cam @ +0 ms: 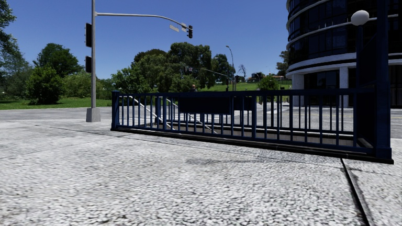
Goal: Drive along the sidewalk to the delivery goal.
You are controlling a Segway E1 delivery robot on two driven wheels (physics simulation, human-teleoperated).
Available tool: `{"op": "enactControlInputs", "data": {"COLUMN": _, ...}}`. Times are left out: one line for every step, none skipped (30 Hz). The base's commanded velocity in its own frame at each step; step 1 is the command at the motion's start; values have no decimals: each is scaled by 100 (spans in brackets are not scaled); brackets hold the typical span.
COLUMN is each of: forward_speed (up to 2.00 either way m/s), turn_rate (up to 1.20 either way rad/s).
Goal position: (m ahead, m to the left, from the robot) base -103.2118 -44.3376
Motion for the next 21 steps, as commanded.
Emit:
{"op": "enactControlInputs", "data": {"forward_speed": 0, "turn_rate": 0}}
{"op": "enactControlInputs", "data": {"forward_speed": 0, "turn_rate": 0}}
{"op": "enactControlInputs", "data": {"forward_speed": 0, "turn_rate": 0}}
{"op": "enactControlInputs", "data": {"forward_speed": 0, "turn_rate": 0}}
{"op": "enactControlInputs", "data": {"forward_speed": 0, "turn_rate": 0}}
{"op": "enactControlInputs", "data": {"forward_speed": 0, "turn_rate": 0}}
{"op": "enactControlInputs", "data": {"forward_speed": 0, "turn_rate": 0}}
{"op": "enactControlInputs", "data": {"forward_speed": 0, "turn_rate": 0}}
{"op": "enactControlInputs", "data": {"forward_speed": 0, "turn_rate": 0}}
{"op": "enactControlInputs", "data": {"forward_speed": 0, "turn_rate": 0}}
{"op": "enactControlInputs", "data": {"forward_speed": 0, "turn_rate": 0}}
{"op": "enactControlInputs", "data": {"forward_speed": 0, "turn_rate": 0}}
{"op": "enactControlInputs", "data": {"forward_speed": 0, "turn_rate": 0}}
{"op": "enactControlInputs", "data": {"forward_speed": 0, "turn_rate": 0}}
{"op": "enactControlInputs", "data": {"forward_speed": 0, "turn_rate": 0}}
{"op": "enactControlInputs", "data": {"forward_speed": 0, "turn_rate": 0}}
{"op": "enactControlInputs", "data": {"forward_speed": 0, "turn_rate": 0}}
{"op": "enactControlInputs", "data": {"forward_speed": 0, "turn_rate": 0}}
{"op": "enactControlInputs", "data": {"forward_speed": 0, "turn_rate": 0}}
{"op": "enactControlInputs", "data": {"forward_speed": 0, "turn_rate": 0}}
{"op": "enactControlInputs", "data": {"forward_speed": 0, "turn_rate": 0}}
